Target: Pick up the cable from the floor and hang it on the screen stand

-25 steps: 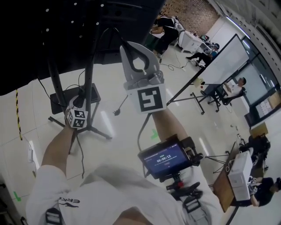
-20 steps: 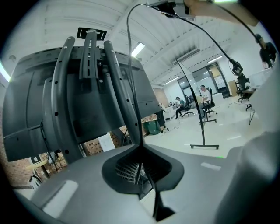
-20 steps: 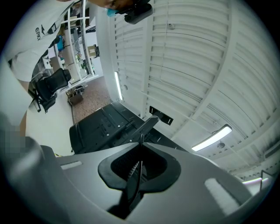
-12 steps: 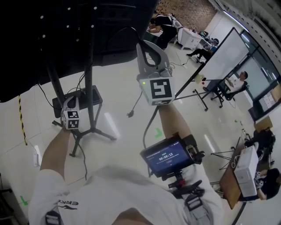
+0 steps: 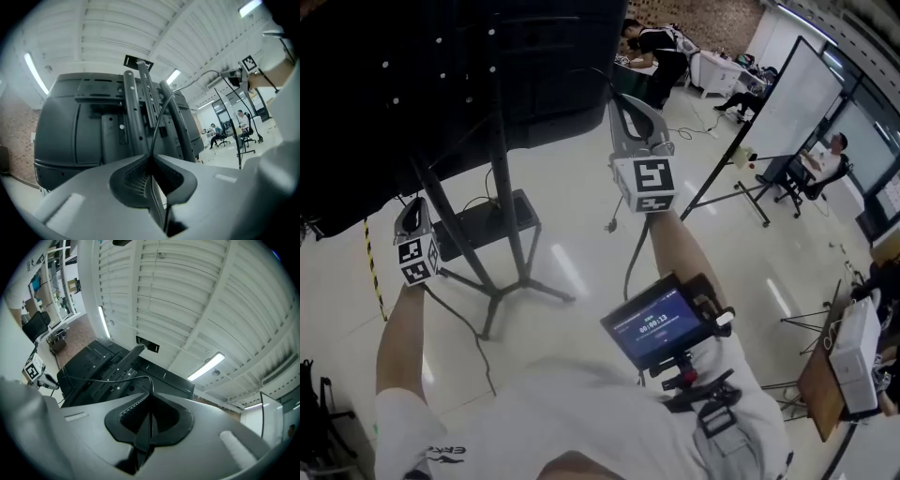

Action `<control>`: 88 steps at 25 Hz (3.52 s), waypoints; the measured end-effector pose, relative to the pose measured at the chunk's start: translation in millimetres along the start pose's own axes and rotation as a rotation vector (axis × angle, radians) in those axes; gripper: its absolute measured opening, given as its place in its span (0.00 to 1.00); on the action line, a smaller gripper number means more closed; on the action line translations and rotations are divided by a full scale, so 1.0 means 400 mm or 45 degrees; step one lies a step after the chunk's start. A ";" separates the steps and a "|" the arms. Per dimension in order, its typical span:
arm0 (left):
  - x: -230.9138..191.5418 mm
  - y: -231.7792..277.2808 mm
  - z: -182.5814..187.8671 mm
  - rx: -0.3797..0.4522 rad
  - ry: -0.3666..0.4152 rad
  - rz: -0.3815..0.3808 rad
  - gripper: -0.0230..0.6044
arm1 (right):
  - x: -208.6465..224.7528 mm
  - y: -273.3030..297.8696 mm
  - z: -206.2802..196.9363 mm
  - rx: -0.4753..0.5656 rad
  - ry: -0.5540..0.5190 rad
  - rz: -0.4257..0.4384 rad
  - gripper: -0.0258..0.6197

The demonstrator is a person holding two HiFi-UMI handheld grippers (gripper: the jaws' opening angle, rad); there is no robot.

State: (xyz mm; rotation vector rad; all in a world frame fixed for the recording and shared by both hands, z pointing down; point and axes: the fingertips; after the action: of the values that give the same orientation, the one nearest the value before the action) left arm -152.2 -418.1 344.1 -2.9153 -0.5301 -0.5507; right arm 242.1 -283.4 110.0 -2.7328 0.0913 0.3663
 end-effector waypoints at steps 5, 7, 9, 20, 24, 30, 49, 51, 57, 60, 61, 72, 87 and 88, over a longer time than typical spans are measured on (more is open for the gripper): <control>-0.130 -0.043 0.140 0.084 -0.052 0.053 0.07 | 0.027 0.017 -0.054 -0.038 0.116 -0.035 0.09; -0.185 -0.061 0.203 0.119 -0.054 0.078 0.07 | 0.026 0.026 -0.073 -0.052 0.147 -0.038 0.10; -0.226 -0.081 0.268 0.156 -0.039 0.102 0.07 | 0.025 0.030 -0.087 -0.063 0.160 -0.037 0.10; -0.317 -0.127 0.483 0.243 0.076 0.172 0.07 | 0.021 0.072 -0.142 -0.099 0.216 -0.018 0.10; -0.331 -0.139 0.512 0.245 0.100 0.196 0.07 | 0.014 0.100 -0.139 -0.083 0.228 0.001 0.10; -0.331 -0.135 0.535 0.237 0.125 0.225 0.07 | 0.016 0.133 -0.137 -0.060 0.239 0.025 0.10; -0.411 -0.040 0.631 0.123 0.135 0.337 0.07 | 0.018 0.351 -0.086 0.069 0.253 0.130 0.10; -0.438 -0.014 0.638 0.117 0.121 0.343 0.07 | 0.015 0.384 -0.072 0.087 0.234 0.132 0.10; -0.537 0.075 0.629 0.067 0.081 0.360 0.07 | -0.029 0.510 -0.048 0.060 0.170 0.135 0.10; -0.574 0.113 0.619 0.042 0.070 0.365 0.07 | -0.047 0.566 -0.052 0.011 0.126 0.137 0.10; -0.582 0.124 0.616 0.031 0.068 0.364 0.07 | -0.050 0.581 -0.049 0.001 0.116 0.135 0.10; -0.604 0.200 0.569 -0.085 0.056 0.338 0.07 | -0.106 0.645 -0.093 -0.157 0.024 0.174 0.10; -0.530 0.244 0.486 -0.224 0.059 0.271 0.07 | -0.223 0.601 -0.256 -0.337 0.048 0.317 0.10; -0.529 0.244 0.484 -0.229 0.058 0.269 0.07 | -0.227 0.598 -0.259 -0.335 0.051 0.319 0.10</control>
State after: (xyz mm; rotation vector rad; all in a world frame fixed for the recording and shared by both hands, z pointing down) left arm -237.6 -539.5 79.8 -3.0662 -0.1708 -0.6645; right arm 152.5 -542.9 140.2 -2.9960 0.4280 0.4187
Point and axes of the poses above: the fingertips, and each gripper's own axes: y forward along the fingers, x to its right, z out of its top, and after that the axes turned 12 degrees about y, right-handed
